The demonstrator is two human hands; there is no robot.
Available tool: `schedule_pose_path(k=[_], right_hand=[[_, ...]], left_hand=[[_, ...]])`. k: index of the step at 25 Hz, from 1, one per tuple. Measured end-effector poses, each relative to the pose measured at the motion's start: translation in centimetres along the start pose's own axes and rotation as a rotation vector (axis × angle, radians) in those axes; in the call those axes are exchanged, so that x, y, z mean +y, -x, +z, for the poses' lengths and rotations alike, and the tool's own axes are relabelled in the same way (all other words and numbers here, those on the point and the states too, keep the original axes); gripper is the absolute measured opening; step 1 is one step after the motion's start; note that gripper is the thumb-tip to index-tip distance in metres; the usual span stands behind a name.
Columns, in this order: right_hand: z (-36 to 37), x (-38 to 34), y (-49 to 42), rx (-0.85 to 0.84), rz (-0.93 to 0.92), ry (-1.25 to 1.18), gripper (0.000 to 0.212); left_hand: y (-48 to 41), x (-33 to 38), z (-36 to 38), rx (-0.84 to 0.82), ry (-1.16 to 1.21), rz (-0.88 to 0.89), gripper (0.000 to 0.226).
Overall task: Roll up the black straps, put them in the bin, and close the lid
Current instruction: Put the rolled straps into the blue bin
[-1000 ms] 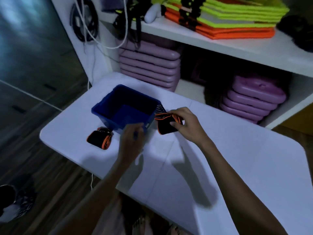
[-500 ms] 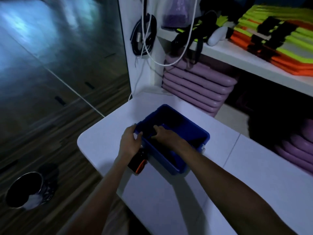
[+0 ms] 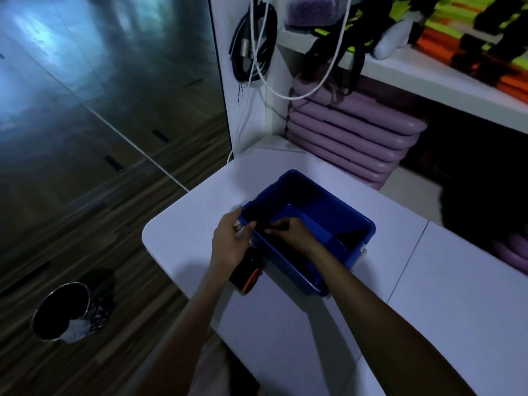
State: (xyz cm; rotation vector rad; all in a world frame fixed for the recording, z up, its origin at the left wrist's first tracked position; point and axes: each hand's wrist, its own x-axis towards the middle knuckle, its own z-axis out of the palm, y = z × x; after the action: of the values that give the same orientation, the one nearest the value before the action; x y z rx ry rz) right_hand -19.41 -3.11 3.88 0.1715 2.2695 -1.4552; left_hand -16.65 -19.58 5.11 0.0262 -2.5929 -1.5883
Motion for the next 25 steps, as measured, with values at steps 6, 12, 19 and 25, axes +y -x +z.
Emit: schedule_pose_path(k=[6, 12, 19, 25], right_hand=[[0.3, -0.3, 0.2, 0.009, 0.031, 0.024, 0.027], [0.0, 0.2, 0.6, 0.025, 0.119, -0.067, 0.04], [-0.9, -0.1, 1.6, 0.038, 0.15, 0.004, 0.04], [0.5, -1.6, 7.8, 0.587, -0.256, 0.232, 0.024]], left_hand=[[0.0, -0.6, 0.4, 0.012, 0.027, -0.043, 0.041], [0.5, -1.3, 0.2, -0.032, 0.069, -0.053, 0.044], [2.1, -4.0, 0.0, 0.013, -0.009, -0.175, 0.038], [4.1, -7.1, -1.9, 0.072, -0.021, -0.281, 0.032]])
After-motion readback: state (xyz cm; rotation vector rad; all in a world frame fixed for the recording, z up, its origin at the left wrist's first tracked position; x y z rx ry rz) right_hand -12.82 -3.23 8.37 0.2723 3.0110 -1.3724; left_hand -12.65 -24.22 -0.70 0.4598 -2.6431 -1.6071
